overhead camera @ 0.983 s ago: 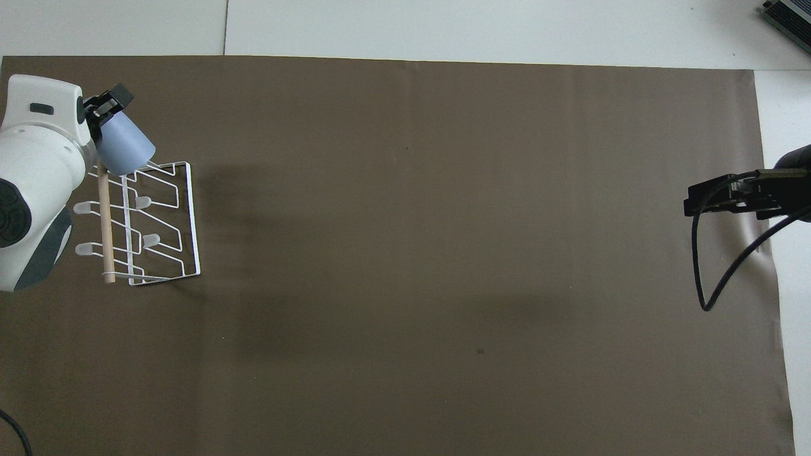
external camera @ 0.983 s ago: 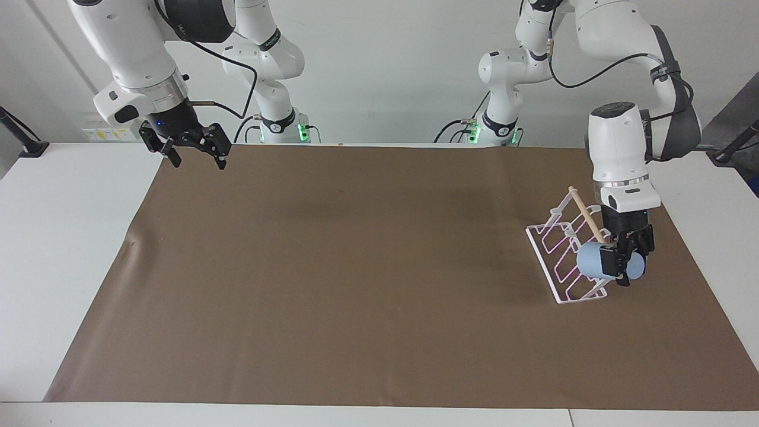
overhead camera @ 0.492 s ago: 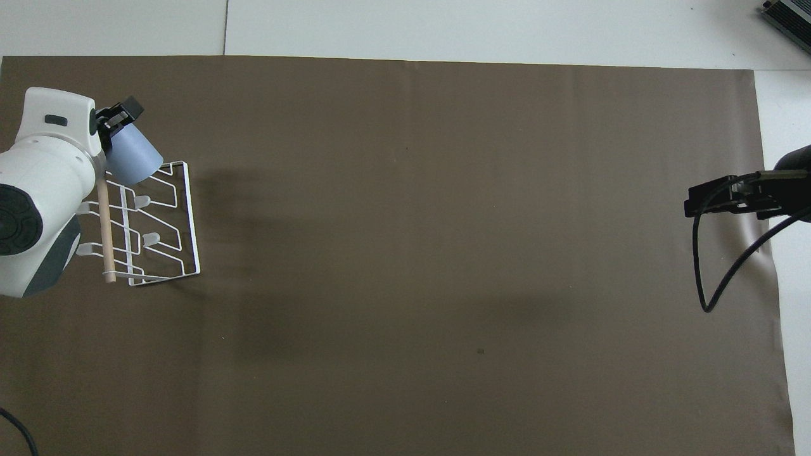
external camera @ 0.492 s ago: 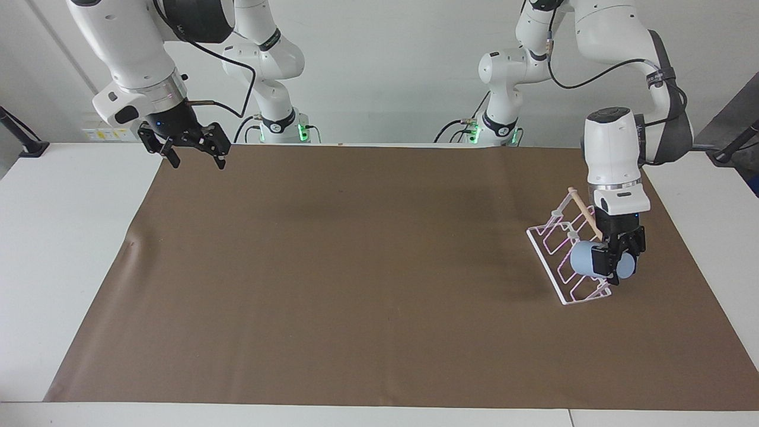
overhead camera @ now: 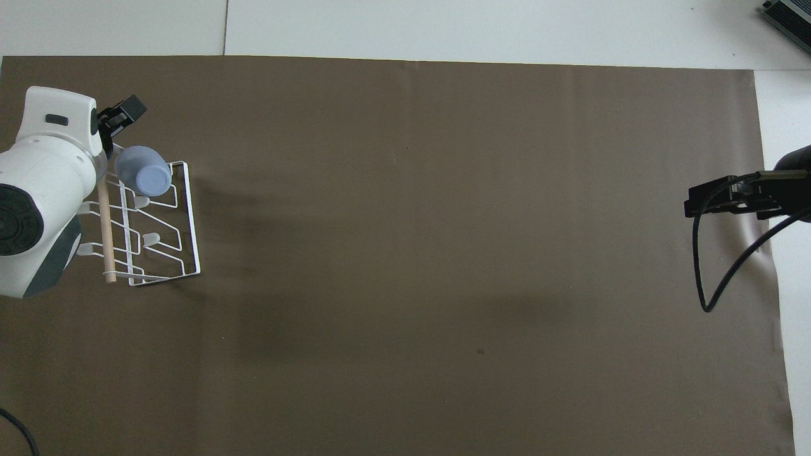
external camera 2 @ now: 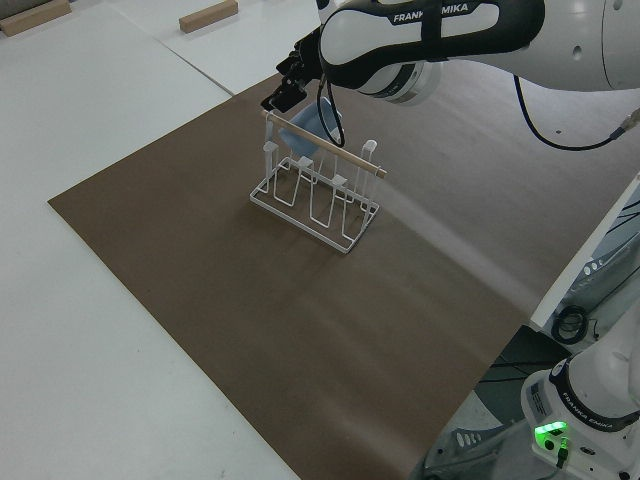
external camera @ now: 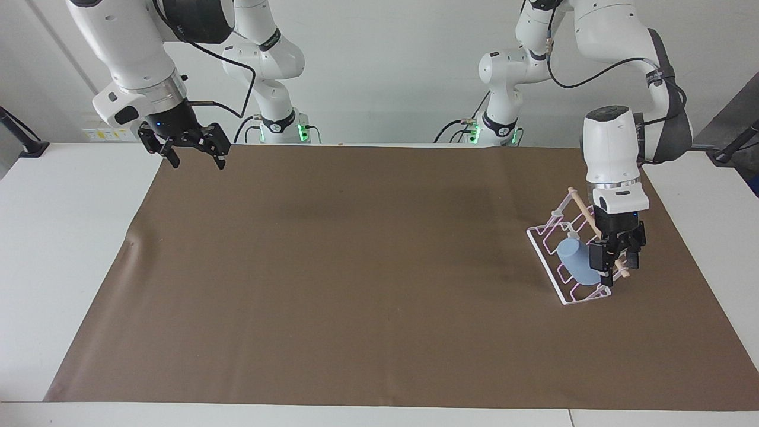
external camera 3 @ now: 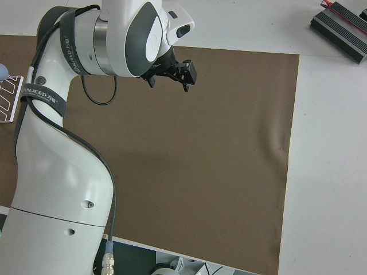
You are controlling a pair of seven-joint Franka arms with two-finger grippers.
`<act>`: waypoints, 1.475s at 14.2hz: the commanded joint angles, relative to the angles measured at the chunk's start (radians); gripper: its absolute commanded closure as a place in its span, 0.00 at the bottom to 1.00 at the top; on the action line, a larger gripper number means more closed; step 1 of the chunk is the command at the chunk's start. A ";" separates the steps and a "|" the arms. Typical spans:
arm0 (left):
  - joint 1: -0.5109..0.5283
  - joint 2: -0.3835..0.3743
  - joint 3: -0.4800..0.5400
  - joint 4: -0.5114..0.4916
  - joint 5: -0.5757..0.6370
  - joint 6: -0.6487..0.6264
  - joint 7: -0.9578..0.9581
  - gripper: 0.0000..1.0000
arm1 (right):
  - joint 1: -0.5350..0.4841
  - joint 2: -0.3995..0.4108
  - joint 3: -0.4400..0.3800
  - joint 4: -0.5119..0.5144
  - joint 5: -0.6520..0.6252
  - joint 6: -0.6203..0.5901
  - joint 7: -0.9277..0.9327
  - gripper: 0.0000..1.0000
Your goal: Hang cup on cup holder
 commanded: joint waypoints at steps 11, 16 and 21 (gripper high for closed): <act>-0.107 -0.146 -0.017 0.171 -0.612 -0.704 0.651 0.00 | -0.010 -0.020 0.006 -0.026 -0.021 0.003 -0.024 0.00; -0.091 -0.152 -0.022 0.288 -0.636 -0.992 0.872 0.00 | -0.011 -0.020 0.006 -0.028 -0.023 0.005 -0.024 0.00; -0.095 -0.154 -0.033 0.385 -0.631 -1.219 0.924 0.00 | -0.011 -0.020 0.003 -0.026 -0.023 0.006 -0.007 0.00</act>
